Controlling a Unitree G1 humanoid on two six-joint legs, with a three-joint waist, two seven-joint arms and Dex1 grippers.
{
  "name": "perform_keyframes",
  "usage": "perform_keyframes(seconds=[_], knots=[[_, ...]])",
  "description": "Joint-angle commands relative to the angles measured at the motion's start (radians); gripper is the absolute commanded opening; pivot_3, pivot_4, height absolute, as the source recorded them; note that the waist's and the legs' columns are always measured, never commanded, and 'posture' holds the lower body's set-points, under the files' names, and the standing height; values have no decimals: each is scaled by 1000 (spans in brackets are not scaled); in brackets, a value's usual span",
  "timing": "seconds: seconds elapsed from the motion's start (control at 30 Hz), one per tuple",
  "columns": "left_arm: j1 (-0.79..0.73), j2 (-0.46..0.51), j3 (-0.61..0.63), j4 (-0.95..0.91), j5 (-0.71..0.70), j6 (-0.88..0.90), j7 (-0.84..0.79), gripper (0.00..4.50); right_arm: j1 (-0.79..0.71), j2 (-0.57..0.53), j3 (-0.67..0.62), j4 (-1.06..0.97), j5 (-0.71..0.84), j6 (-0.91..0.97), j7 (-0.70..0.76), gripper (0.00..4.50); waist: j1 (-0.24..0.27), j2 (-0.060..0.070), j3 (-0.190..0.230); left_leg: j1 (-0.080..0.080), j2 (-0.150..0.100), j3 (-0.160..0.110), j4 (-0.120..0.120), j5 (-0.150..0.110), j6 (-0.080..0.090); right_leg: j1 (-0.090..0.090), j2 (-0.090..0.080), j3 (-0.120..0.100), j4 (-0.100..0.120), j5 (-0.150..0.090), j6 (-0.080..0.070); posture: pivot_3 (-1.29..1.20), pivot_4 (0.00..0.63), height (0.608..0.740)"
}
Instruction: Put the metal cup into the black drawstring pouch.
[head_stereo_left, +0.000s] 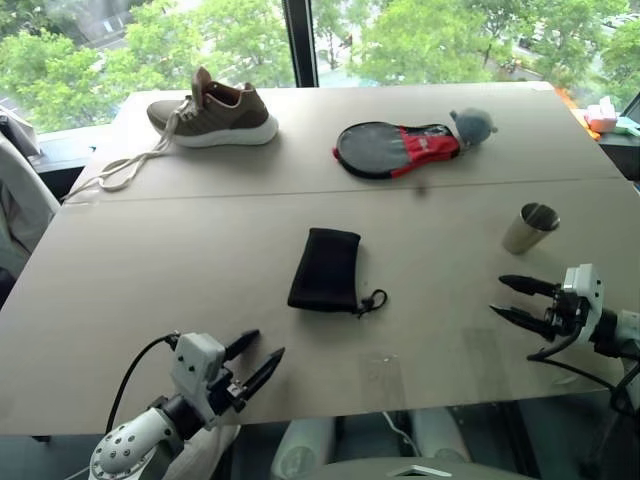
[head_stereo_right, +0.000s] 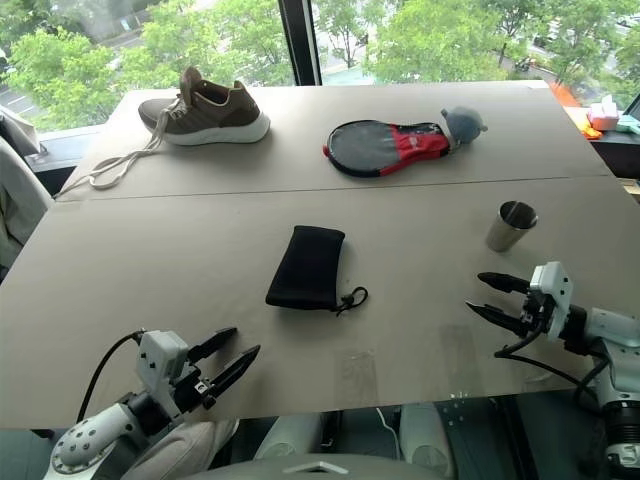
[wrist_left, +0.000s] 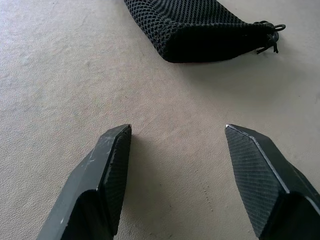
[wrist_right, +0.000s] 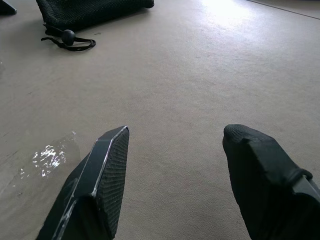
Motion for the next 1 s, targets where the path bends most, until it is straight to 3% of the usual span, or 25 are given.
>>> perform_keyframes(seconds=[0.03, 0.83, 1.0], knots=[[2, 1, 4, 2, -7, -22, -11, 3082, 3, -15, -27, -34, 18, -1, 5, 3033, 0, 0, 0, 0, 0, 0, 0, 0, 0, 0, 0, 0, 0, 0, 0, 0, 150, 736], [-26, 12, 2, 13, -23, -39, -53, 3082, 32, 6, -29, -91, 60, 9, 7, 3033, 1, 0, 0, 0, 0, 0, 0, 0, 0, 0, 0, 0, 0, 0, 0, 0, 150, 736], [-46, 29, -18, -31, -21, -20, -46, 3082, 118, 3, -23, -226, 172, 72, 115, 3033, 2, 0, 0, 0, 0, 0, 0, 0, 0, 0, 0, 0, 1, 0, 0, 0, 150, 736]])
